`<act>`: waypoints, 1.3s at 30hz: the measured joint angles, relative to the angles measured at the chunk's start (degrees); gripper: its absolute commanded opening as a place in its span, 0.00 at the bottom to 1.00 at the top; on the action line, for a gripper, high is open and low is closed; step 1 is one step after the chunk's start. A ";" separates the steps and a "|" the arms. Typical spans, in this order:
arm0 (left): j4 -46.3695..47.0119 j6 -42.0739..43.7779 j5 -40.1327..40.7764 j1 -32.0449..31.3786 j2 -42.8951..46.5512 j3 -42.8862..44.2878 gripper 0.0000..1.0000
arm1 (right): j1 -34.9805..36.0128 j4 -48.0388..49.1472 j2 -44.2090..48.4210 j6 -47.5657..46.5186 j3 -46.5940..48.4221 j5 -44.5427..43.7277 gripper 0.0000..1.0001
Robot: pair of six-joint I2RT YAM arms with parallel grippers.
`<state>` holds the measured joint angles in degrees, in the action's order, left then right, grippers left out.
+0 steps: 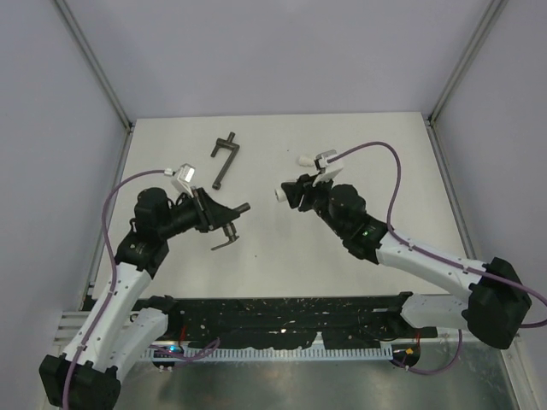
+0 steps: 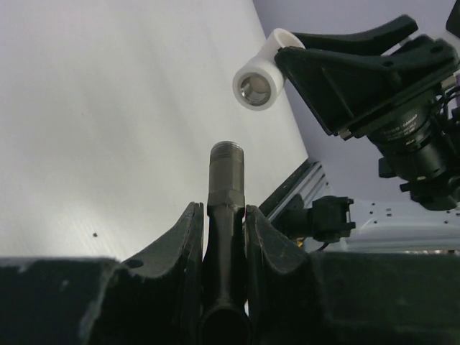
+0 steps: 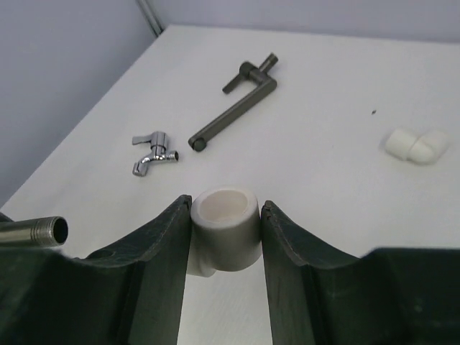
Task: Install the water faucets
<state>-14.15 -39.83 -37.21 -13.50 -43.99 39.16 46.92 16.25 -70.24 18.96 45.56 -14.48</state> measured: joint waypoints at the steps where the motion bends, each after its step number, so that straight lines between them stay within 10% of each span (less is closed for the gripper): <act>1: 1.86 -2.08 0.35 -0.59 -0.42 -0.07 0.00 | 0.00 2.60 1.22 -1.77 -1.09 -0.02 0.05; 19: 31.39 -37.27 6.58 -8.81 -5.38 -3.58 0.00 | -0.11 50.07 2.49 -16.48 -14.71 12.66 0.05; 39: 37.29 -45.79 8.37 -12.81 -5.35 -4.92 0.00 | 0.76 56.19 -0.31 -16.70 -14.73 13.05 0.05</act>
<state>23.14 -85.62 -28.84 -26.30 -49.34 34.24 47.68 72.44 -70.54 2.26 30.83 -1.43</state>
